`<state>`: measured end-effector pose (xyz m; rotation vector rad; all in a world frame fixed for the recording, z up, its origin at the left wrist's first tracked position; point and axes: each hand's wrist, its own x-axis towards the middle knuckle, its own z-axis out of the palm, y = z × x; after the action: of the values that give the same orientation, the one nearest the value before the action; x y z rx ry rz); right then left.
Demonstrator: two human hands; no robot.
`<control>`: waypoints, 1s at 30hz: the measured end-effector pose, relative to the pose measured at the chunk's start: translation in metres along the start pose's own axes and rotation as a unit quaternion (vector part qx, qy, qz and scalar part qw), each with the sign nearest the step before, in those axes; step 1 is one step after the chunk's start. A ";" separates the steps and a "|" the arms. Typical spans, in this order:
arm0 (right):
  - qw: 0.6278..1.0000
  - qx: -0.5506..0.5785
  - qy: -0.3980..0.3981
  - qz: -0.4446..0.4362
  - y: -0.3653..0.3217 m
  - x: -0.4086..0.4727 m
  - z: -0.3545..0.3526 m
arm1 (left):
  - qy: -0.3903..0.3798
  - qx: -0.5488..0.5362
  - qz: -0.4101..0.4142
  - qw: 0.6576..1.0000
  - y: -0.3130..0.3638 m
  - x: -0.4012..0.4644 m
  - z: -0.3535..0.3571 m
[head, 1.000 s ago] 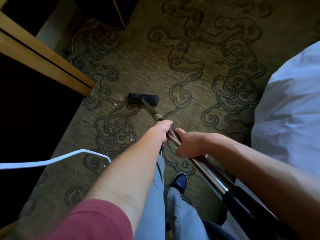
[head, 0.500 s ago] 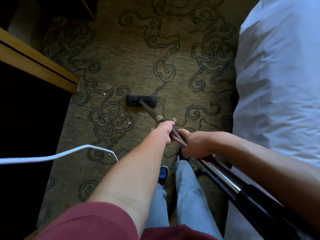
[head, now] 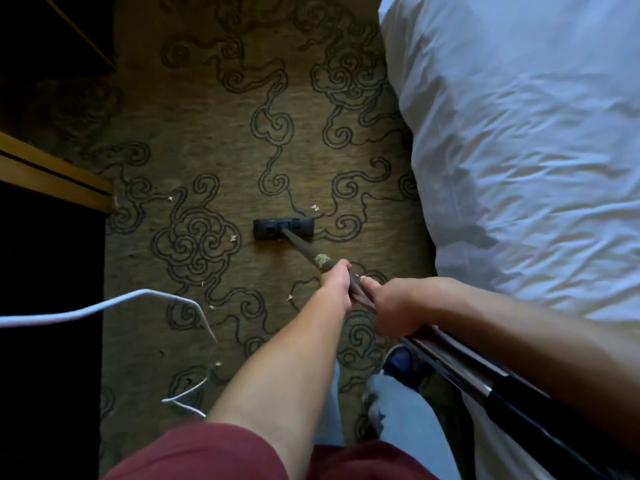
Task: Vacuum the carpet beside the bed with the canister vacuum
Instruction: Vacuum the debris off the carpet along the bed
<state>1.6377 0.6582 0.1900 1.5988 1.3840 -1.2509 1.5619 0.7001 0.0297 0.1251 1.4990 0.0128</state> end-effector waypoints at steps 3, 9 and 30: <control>1.000 -0.008 0.012 0.002 0.003 -0.005 0.048 | 0.075 0.010 0.036 0.996 -0.050 0.007 0.000; 0.999 -0.020 0.045 0.004 0.015 -0.022 0.146 | 0.055 -0.006 0.047 0.997 -0.141 0.020 -0.006; 0.991 0.032 0.126 0.027 0.065 -0.116 0.279 | 0.035 0.006 0.106 0.994 -0.261 -0.056 0.038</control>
<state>1.6392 0.3498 0.2057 1.8787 1.4537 -1.1011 1.5772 0.4332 0.0639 0.2945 1.5494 0.1806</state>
